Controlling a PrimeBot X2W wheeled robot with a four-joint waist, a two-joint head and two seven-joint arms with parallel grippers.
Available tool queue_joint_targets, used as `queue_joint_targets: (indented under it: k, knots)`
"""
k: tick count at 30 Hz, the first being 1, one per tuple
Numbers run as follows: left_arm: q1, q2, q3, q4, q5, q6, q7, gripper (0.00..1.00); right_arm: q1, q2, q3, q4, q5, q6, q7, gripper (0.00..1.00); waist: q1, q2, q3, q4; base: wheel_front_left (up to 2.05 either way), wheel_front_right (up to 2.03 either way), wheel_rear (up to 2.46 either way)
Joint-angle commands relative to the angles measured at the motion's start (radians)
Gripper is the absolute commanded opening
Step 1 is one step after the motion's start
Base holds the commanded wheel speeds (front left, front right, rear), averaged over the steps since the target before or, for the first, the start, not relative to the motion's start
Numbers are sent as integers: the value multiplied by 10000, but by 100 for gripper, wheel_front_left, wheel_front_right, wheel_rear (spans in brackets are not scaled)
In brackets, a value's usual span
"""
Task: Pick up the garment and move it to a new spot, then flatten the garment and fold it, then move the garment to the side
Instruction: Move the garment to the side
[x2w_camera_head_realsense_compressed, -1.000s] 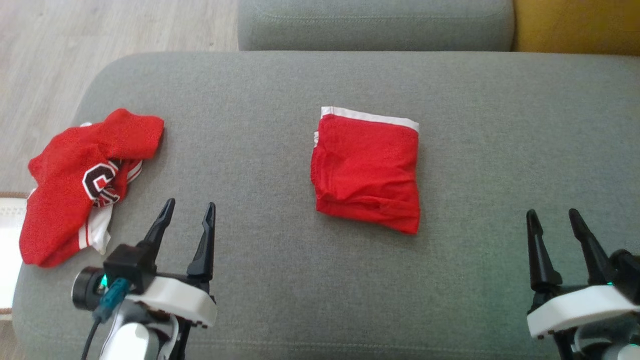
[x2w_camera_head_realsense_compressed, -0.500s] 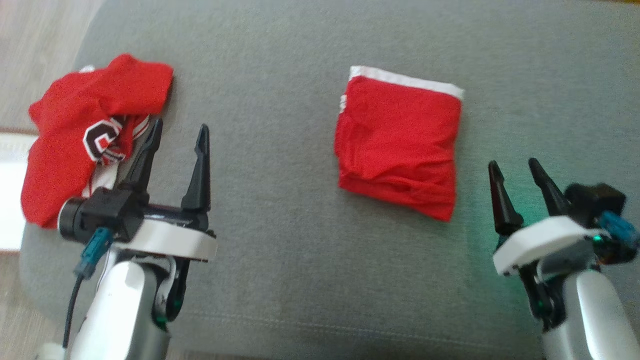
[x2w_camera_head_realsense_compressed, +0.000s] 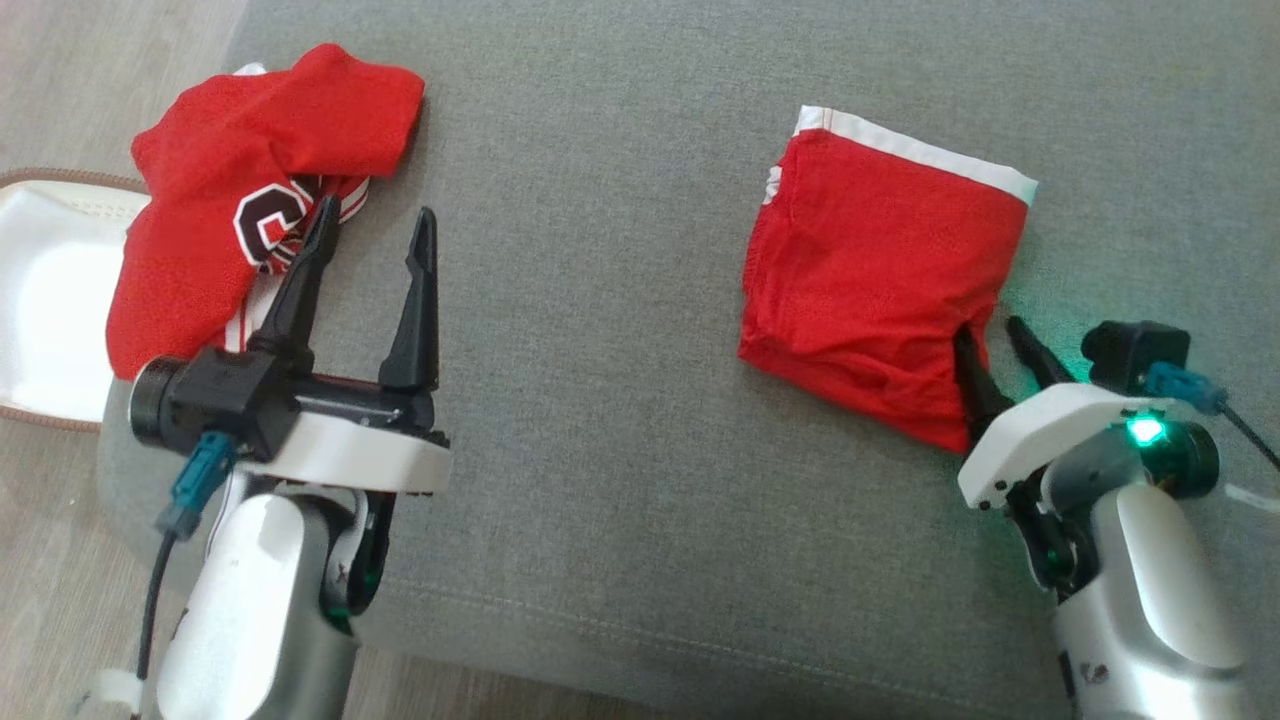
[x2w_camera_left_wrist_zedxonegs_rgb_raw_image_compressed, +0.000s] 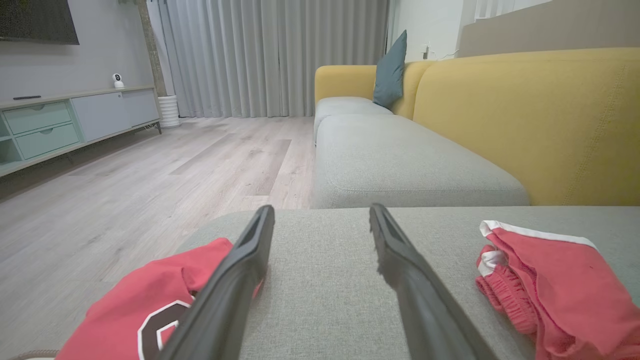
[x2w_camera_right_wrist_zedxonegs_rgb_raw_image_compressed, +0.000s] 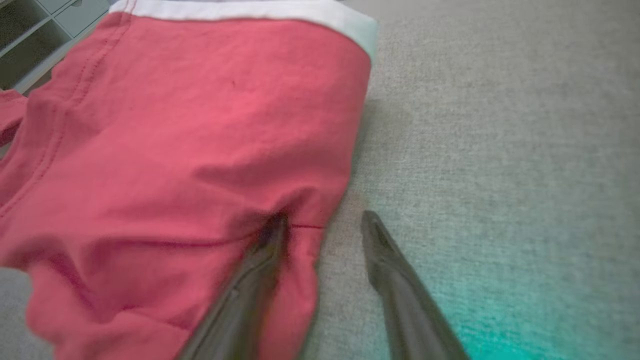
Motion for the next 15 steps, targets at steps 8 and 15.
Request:
queue_joint_targets:
  k: [8,15]
  knots:
    - [-149,17,588,-354,252,-152,-75,100,-37,2,620,-389,-193,33,620,0,0,0,-18,-318,0,0,0]
    - [-163,-11,715,-481,356,-300,-75,100,295,-203,1009,-1574,-728,33,1102,0,0,0,79,-1206,0,0,0]
